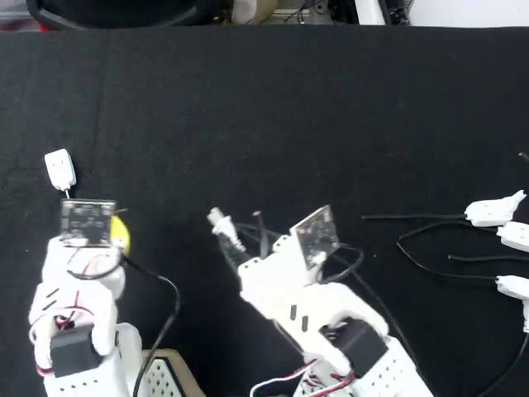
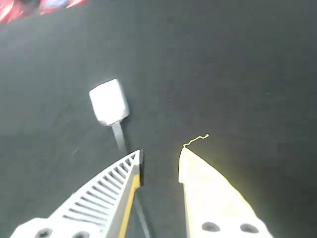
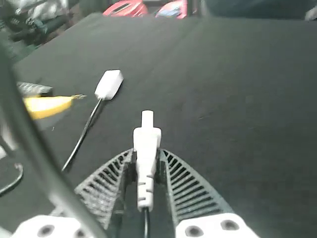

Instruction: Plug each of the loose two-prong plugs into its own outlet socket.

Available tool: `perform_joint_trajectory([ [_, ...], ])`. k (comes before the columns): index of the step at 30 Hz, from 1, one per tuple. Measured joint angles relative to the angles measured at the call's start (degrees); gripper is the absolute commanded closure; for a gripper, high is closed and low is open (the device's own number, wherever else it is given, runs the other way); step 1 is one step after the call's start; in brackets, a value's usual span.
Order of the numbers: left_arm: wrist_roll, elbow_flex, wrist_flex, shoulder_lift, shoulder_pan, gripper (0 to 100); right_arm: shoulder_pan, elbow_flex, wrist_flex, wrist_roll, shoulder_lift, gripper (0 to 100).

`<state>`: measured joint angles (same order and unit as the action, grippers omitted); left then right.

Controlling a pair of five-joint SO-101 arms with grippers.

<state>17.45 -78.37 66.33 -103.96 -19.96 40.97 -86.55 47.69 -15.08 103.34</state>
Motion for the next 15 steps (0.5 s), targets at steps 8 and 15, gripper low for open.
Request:
perform_joint_trajectory([
  [8, -7.1, -4.8, -8.4, 2.8, -20.4, 78, -8.3, 10.9, 0.8, 2.1, -17.9, 98.5],
  [15, -10.1, 2.0, -14.7, 23.0, -21.5, 78, -14.7, 23.4, 1.3, 14.8, -47.6, 98.5],
])
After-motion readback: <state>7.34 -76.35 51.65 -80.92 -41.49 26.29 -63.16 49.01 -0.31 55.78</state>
